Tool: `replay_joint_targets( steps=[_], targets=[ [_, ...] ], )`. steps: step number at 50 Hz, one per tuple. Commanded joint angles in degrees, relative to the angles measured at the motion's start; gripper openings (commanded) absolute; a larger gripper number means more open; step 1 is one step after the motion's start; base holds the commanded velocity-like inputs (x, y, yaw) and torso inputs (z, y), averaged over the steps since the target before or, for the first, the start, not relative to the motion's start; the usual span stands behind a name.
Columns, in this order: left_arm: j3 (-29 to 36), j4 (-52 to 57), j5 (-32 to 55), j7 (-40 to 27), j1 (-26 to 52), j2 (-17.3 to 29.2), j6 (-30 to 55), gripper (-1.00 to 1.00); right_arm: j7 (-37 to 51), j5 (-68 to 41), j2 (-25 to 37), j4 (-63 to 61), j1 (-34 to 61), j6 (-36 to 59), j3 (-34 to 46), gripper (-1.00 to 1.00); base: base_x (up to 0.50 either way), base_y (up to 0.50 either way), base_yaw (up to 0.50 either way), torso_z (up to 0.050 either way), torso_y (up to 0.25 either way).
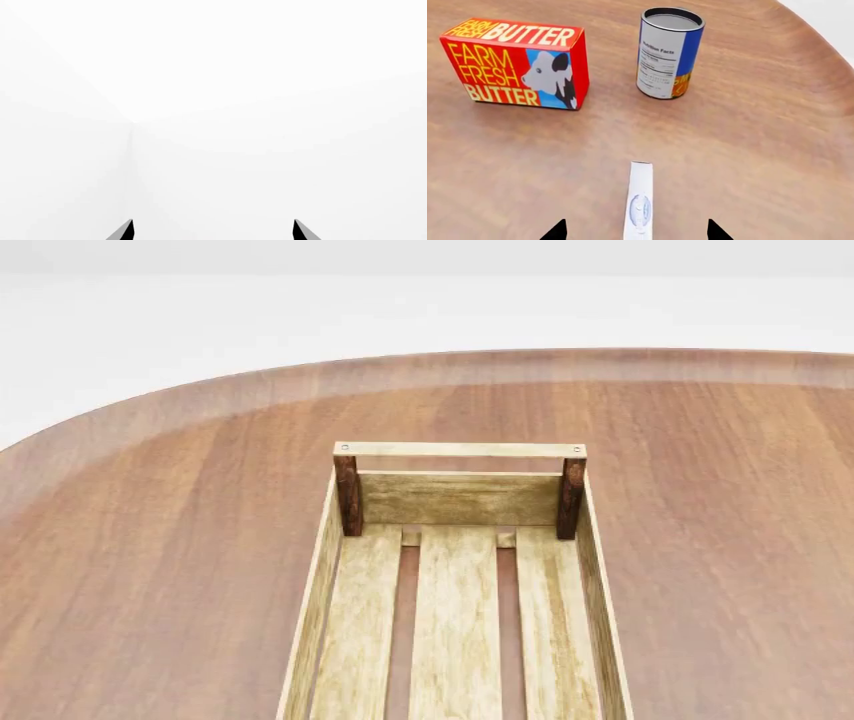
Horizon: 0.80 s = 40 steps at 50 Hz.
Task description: Pick up the cream cheese and put it in the tray.
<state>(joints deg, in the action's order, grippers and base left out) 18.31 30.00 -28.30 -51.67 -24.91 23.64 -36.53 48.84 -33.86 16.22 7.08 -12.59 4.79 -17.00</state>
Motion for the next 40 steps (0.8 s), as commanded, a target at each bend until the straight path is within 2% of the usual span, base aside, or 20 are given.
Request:
replay_joint_targets(
  steps=[1, 40],
  targets=[
    [-0.1, 0.1, 0.1, -0.3, -0.1, 0.3, 0.1, 1.0, -0.4, 0.0, 0.0, 1.8, 0.8, -0.2, 0.1, 1.0, 0.0, 0.0, 0.0, 0.0, 0.0],
    [0.2, 0.4, -0.2, -1.0, -0.1, 0.6, 0.4, 1.0, -2.1, -0.3, 0.1, 9.0, 4.0, -1.4, 0.2, 1.0, 0.0, 0.0, 0.0, 0.0, 0.0]
  ],
)
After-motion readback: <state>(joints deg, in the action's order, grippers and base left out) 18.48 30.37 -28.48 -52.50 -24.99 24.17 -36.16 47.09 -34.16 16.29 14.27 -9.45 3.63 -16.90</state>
